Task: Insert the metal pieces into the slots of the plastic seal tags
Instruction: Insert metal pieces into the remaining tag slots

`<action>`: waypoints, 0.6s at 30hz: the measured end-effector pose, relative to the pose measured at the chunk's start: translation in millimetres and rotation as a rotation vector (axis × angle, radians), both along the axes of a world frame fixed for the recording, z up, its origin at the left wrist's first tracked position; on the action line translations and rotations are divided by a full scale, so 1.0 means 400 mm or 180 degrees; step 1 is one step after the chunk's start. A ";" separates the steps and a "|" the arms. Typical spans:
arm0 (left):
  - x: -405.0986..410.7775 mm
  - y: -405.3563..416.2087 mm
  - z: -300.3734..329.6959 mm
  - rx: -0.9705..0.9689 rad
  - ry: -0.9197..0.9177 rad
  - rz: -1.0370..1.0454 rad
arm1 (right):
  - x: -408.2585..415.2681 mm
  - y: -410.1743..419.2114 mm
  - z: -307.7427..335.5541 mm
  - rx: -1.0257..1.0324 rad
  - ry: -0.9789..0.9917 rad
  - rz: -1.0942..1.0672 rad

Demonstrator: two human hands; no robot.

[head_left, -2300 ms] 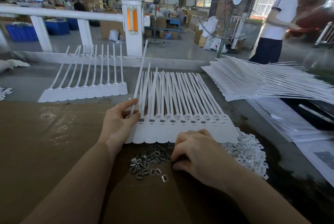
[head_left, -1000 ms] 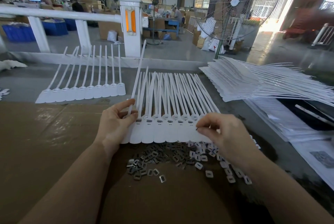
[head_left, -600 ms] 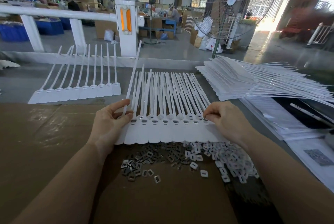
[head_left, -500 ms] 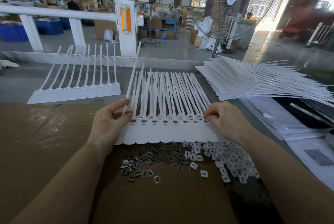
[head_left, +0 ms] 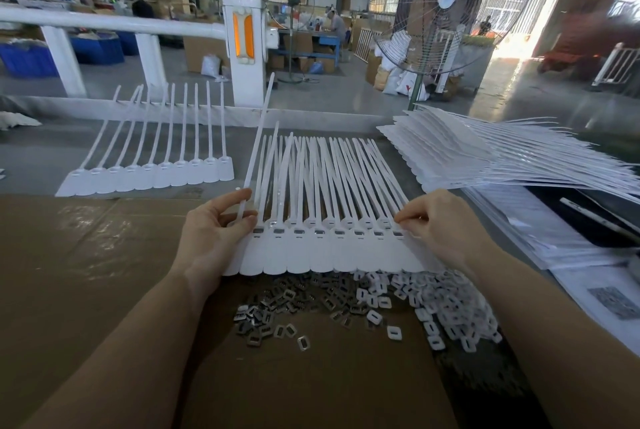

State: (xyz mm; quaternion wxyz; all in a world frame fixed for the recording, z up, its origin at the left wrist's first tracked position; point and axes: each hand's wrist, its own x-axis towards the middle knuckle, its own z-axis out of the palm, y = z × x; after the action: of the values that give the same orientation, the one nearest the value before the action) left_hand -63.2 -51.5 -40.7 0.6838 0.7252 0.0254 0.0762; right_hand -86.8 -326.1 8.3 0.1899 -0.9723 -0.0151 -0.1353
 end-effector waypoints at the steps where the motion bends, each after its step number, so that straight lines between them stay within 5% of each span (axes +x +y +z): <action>1: -0.001 0.000 0.001 0.0009 -0.0002 -0.0001 | -0.003 0.000 -0.002 0.0049 -0.0039 0.0010; 10: -0.007 -0.006 0.007 0.0094 -0.0070 0.0013 | -0.087 0.069 -0.013 0.0292 -0.0211 0.0651; 18: -0.006 -0.004 0.005 0.0155 -0.0034 0.0024 | -0.142 0.113 -0.037 -0.0567 0.0131 0.1251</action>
State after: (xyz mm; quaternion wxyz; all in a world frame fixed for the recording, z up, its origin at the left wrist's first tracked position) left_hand -65.7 -53.0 -38.6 0.6658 0.7411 0.0226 0.0833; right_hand -143.5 -280.9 -6.4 0.1262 -0.9662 -0.2124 -0.0739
